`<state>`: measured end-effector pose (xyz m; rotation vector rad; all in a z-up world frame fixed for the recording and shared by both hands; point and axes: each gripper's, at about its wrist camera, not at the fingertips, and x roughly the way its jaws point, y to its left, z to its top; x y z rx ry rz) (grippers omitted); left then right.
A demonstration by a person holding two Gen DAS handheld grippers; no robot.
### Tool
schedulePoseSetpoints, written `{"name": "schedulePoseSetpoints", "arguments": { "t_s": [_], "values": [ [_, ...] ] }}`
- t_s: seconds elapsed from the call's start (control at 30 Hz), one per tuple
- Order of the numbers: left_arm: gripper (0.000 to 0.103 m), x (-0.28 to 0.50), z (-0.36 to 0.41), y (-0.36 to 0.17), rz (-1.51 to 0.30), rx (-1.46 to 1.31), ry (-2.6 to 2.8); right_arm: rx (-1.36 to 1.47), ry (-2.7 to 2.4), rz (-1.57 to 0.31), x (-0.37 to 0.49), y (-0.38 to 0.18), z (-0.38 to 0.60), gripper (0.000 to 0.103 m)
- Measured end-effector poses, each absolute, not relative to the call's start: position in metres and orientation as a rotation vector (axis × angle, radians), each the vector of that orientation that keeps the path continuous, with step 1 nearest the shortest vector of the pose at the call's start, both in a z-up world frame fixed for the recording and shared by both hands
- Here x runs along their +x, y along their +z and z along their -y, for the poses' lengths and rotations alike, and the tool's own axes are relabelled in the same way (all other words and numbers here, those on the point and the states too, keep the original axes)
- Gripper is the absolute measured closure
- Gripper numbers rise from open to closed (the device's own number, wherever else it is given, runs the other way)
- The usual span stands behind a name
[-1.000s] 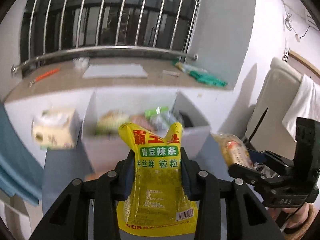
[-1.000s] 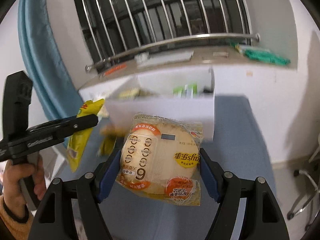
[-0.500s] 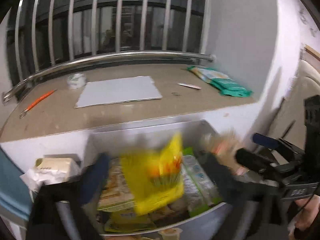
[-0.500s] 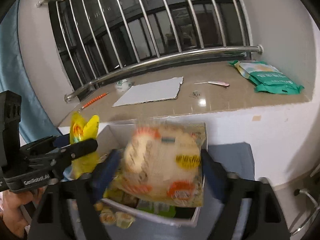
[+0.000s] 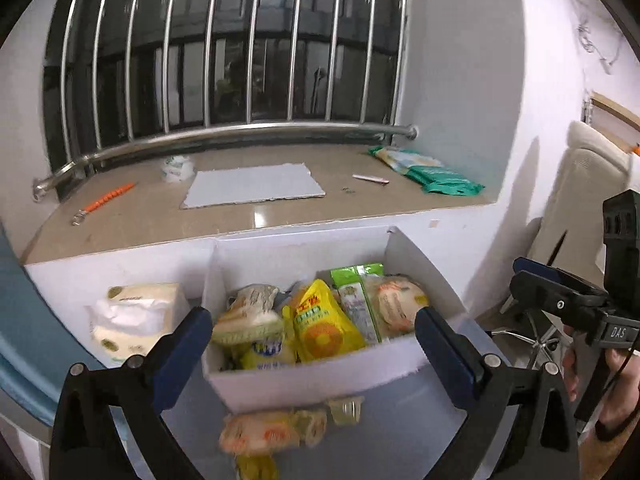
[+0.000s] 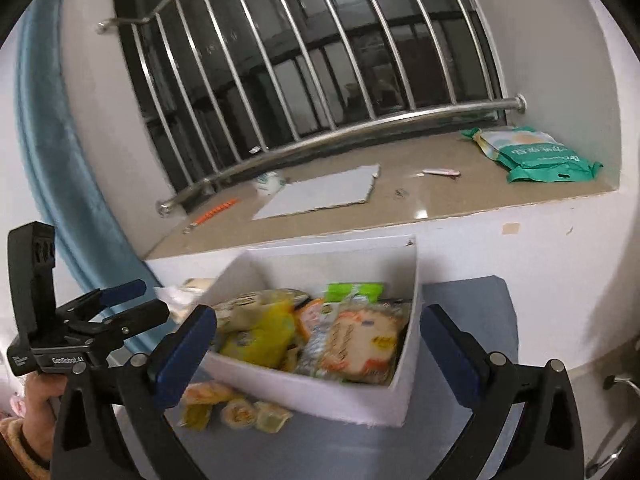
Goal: Organize snacks
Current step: 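Carry both items over the white box and open both tools to drop them, then reach the right tool to the clear jelly cup and grasp it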
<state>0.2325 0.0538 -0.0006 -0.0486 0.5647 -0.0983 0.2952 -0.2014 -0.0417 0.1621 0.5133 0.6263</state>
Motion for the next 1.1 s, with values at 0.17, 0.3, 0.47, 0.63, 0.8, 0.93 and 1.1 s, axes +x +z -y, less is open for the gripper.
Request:
{"name": "schedulePoseSetpoints", "arguments": {
  "t_s": [0.17, 0.3, 0.47, 0.63, 0.8, 0.93, 1.1],
  "values": [
    [0.000, 0.162, -0.054, -0.004, -0.515, -0.079, -0.123, 0.139, 0.688, -0.447, 0.229, -0.046, 0.205, 0.000],
    [0.000, 0.111, -0.051, -0.024, -0.510, -0.115, -0.128, 0.146, 0.726, -0.443, 0.185, -0.071, 0.204, 0.000],
    [0.000, 0.069, -0.049, -0.057, -0.542, -0.158, -0.121, 0.152, 0.730, -0.536, 0.168, -0.118, 0.188, 0.000],
    [0.000, 0.051, -0.053, -0.079, -0.580, -0.186, -0.120, 0.195, 0.753, -0.690, 0.183, -0.155, 0.166, 0.000],
    [0.000, 0.046, -0.066, -0.093, -0.600, -0.246, -0.116, 0.144, 0.676, -0.748, 0.212, -0.167, 0.139, 0.000],
    [0.000, 0.045, -0.072, -0.097, -0.604, -0.258, -0.115, 0.131, 0.611, -0.807, 0.249, -0.177, 0.119, 0.000],
    [0.000, 0.045, -0.081, -0.103, -0.615, -0.276, -0.110, 0.097, 0.566, -0.859, 0.291, -0.189, 0.095, 0.000]
  ]
}}
